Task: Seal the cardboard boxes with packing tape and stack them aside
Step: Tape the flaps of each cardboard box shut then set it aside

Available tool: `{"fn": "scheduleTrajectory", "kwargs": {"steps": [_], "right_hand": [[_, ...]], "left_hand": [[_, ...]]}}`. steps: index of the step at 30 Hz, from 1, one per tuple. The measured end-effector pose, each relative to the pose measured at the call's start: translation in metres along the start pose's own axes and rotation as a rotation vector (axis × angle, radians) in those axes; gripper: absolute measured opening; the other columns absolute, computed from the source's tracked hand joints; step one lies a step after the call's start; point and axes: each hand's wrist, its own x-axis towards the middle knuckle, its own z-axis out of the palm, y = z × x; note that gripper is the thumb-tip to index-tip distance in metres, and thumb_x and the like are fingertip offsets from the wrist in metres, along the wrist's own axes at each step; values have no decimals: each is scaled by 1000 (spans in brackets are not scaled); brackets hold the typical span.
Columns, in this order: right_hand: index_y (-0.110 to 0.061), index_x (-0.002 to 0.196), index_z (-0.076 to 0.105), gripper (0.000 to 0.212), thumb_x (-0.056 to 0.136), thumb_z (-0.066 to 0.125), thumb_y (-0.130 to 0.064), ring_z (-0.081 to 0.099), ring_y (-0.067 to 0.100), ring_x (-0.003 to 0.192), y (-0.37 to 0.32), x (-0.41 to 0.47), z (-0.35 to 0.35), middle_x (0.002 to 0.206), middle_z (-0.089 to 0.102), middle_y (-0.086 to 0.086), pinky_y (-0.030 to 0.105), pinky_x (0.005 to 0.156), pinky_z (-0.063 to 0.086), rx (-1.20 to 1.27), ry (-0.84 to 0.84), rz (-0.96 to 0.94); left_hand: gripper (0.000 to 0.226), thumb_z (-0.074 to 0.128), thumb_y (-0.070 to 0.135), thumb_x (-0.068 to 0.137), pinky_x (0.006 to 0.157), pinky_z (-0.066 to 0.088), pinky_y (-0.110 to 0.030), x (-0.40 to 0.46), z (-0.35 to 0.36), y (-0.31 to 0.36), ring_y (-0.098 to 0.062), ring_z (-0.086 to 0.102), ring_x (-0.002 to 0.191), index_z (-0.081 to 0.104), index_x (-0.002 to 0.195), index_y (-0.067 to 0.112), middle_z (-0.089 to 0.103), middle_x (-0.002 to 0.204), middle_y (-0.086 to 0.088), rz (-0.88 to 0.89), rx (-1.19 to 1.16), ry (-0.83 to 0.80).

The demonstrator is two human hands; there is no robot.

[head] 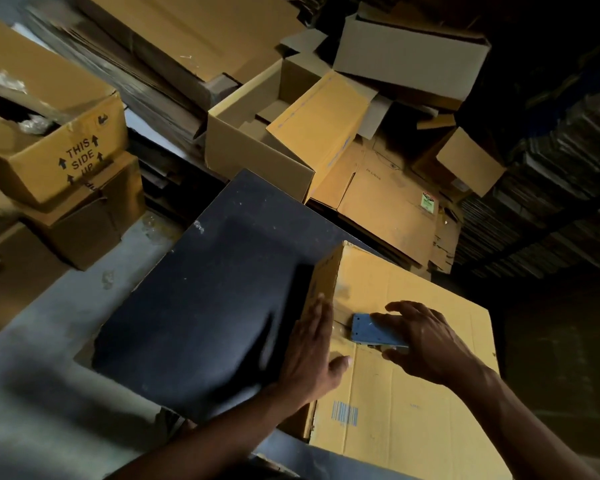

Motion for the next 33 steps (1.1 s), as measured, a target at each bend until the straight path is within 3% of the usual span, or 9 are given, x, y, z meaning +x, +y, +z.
{"fn": "scheduleTrajectory", "kwargs": {"steps": [3,7,11,17,22,25,27,30,33], "right_hand": [[-40,154,40,67,93,68,-43,54,18,122,7,1,3,147,49,-1,34,99,51,-12,-15,-50],[-40,157,33,66,99,64,-36,55,13,119,25,-4,-4,147,46,-2,25,92,54,50,-48,-106],[-41,158,35,62,101,61,-41,54,12,122,50,-23,-5,148,44,0,19,98,48,77,-76,-167],[-47,154,37,58,101,60,-41,56,11,111,98,-65,-10,134,51,-3,24,94,49,9,-84,-87],[-53,153,34,56,101,56,-48,52,7,98,128,-89,11,131,50,-5,17,78,38,-38,-113,-24],[-49,154,36,55,102,54,-50,57,11,104,126,-83,30,129,50,-4,26,89,49,-34,-78,-42],[-45,155,37,54,103,53,-46,56,15,111,121,-76,40,130,50,-2,32,97,48,-56,-23,-69],[-42,155,38,54,103,55,-42,56,16,111,119,-70,48,129,51,0,30,91,50,-51,28,-92],[-41,155,38,54,103,55,-41,58,17,106,121,-69,53,127,51,0,29,85,52,-27,25,-94]], "left_hand": [[103,42,68,94,129,5,-51,11,4,3,-22,-13,159,-12,164,14,-16,172,-6,292,329,48],[93,31,70,99,126,14,-58,14,2,0,-22,-6,160,6,166,11,-4,174,-7,282,476,-21],[90,23,71,100,126,6,-59,12,1,0,-21,-12,159,3,166,13,-13,173,-6,271,558,-81],[91,20,72,99,126,4,-58,13,-5,2,-19,-18,158,-6,165,14,-21,171,-3,272,616,-125],[91,19,74,98,124,12,-63,14,-7,6,-17,-10,159,5,166,15,-12,173,-1,260,642,-152],[89,22,71,99,124,11,-64,12,-8,12,-20,-6,160,12,165,13,-6,173,-4,255,672,-123],[90,31,68,97,124,7,-64,13,-7,23,-25,-2,160,18,164,8,2,173,-9,237,706,-122],[89,36,66,97,123,7,-63,13,10,45,-31,7,159,26,161,5,11,171,-14,287,736,-131],[88,29,70,101,123,14,-64,15,35,63,-28,17,157,31,160,5,21,168,-14,359,773,-197]]}}
